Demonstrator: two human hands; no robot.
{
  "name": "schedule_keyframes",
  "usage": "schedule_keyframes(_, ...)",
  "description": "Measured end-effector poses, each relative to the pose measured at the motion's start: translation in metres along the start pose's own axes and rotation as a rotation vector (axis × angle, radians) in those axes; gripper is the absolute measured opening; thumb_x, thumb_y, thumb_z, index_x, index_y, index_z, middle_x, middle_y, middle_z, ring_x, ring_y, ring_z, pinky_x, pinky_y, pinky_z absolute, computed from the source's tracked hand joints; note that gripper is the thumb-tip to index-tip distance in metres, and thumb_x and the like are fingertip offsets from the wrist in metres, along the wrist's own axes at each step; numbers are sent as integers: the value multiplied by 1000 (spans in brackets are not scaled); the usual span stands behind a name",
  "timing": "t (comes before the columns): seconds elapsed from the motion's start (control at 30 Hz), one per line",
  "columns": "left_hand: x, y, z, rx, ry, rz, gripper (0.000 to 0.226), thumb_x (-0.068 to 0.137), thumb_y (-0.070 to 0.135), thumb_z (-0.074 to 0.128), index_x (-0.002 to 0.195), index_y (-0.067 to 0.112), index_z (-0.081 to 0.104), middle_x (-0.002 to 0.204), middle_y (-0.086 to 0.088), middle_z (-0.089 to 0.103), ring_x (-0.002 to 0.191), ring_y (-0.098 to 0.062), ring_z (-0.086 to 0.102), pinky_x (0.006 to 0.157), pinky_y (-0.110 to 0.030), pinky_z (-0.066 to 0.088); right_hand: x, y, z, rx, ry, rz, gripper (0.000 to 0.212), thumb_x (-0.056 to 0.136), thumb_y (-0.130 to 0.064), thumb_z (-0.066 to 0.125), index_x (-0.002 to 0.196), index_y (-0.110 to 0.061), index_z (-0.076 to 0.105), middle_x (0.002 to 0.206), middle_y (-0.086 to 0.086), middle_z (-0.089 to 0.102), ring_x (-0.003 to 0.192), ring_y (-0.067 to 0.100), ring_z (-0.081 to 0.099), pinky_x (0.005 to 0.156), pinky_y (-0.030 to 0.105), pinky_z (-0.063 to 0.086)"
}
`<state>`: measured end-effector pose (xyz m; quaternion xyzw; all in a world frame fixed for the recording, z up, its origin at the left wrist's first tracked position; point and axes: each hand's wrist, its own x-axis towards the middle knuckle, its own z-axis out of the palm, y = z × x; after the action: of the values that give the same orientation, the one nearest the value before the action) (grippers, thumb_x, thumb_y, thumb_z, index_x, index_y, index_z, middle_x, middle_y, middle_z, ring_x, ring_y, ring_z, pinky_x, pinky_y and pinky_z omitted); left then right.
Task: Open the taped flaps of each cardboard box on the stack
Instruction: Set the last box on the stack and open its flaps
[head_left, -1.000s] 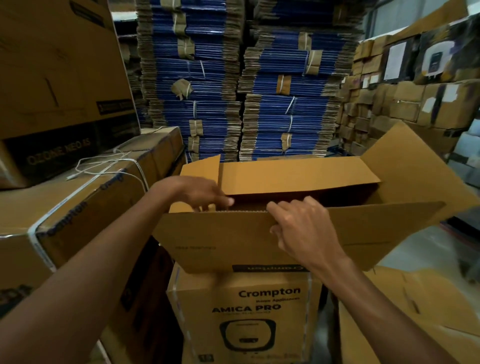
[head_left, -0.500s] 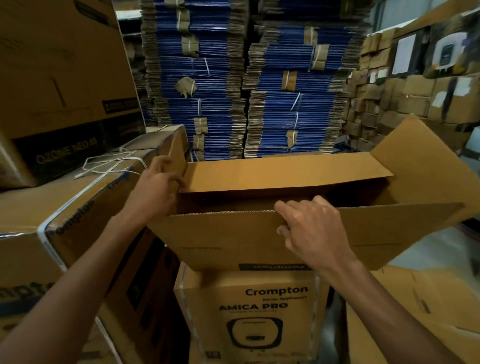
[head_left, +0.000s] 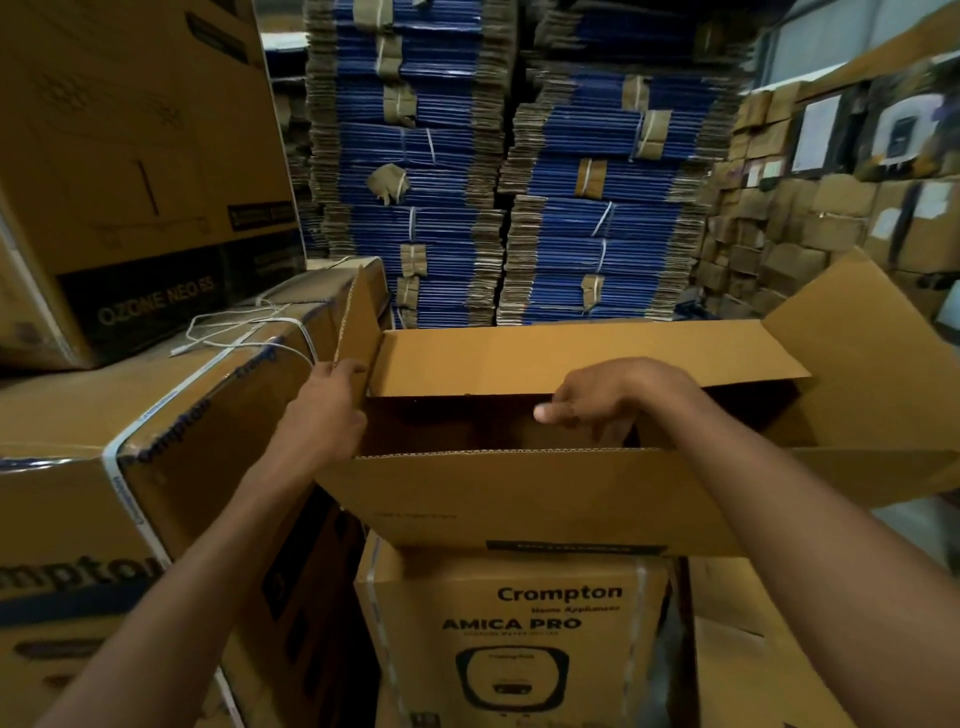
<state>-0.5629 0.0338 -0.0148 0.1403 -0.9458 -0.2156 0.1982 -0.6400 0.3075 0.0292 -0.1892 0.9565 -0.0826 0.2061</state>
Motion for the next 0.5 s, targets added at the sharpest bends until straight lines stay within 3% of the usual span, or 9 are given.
schedule_keyframes(0.17,-4,-7,0,-12,3,-14,76,91,-4,55,157,27,30,160,-9,31,127,-28,53,100,-41,52,26,-3,8,-182,-34,86,78,97,-42,64,162,-31,21,161,4,36,128,27,53,86,33,50)
schedule_keyframes(0.3,-6,-6,-1,-25,-3,18,78,92,-6,52,159,24,27,162,-8,30,133,-28,49,103,-39,49,20,-6,-18,-272,201,18,76,97,-39,65,160,-29,24,161,2,36,143,28,41,111,45,41)
schedule_keyframes(0.4,-9,-6,-1,-10,-1,40,81,93,-8,50,161,24,21,167,-5,21,133,-25,49,78,-18,46,16,-1,-47,-250,484,3,63,98,-34,64,154,-33,36,147,5,52,133,26,51,111,54,41)
schedule_keyframes(0.5,-12,-13,1,-2,-24,68,85,93,-9,50,162,28,18,169,-1,15,121,-19,54,58,-14,36,21,2,-68,-222,622,24,50,98,-27,62,146,-35,47,136,5,58,120,25,56,101,52,49)
